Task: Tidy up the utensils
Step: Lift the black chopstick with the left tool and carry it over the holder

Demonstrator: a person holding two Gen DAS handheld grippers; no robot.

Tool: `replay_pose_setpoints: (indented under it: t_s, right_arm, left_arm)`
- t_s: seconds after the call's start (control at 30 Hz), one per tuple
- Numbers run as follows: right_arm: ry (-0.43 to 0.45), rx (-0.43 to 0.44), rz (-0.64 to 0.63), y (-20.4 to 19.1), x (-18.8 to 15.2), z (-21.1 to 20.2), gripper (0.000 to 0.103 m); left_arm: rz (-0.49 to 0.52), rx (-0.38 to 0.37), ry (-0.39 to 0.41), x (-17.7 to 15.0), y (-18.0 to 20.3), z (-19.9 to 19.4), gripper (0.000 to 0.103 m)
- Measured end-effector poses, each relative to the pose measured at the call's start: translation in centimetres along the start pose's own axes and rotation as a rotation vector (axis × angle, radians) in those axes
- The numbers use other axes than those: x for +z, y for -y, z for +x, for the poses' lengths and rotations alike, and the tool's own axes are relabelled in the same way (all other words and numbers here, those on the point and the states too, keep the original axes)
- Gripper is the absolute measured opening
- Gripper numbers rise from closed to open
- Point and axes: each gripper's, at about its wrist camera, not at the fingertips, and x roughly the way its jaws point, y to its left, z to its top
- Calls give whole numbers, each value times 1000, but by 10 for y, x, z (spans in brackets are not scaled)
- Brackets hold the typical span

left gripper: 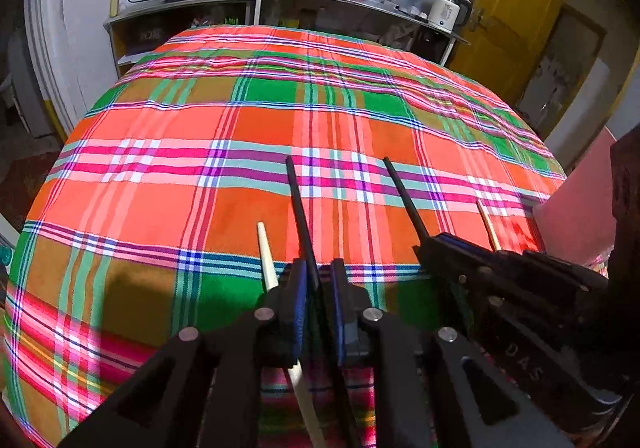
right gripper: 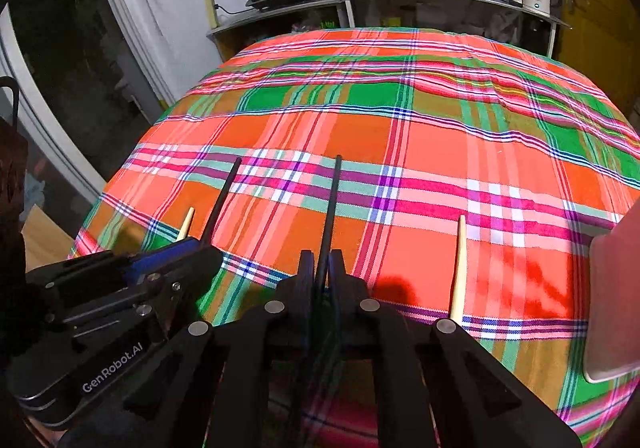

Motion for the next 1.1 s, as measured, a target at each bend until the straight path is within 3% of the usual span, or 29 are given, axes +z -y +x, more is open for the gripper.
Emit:
replay_pose_setpoints:
  t_s: [0.3,0.6,1.1]
  right_arm:
    - [34,37,6,2,3,-16,5]
    - [131,76,6,1,13,-60,5]
    - [269,119,14,4,12,-127,5]
  left_arm:
    - [-45,-62,24,4,-4,-15,8]
    - [-27,-100,122,13,1,-63,7]
    - [25,-154,217,14,20,-123,6]
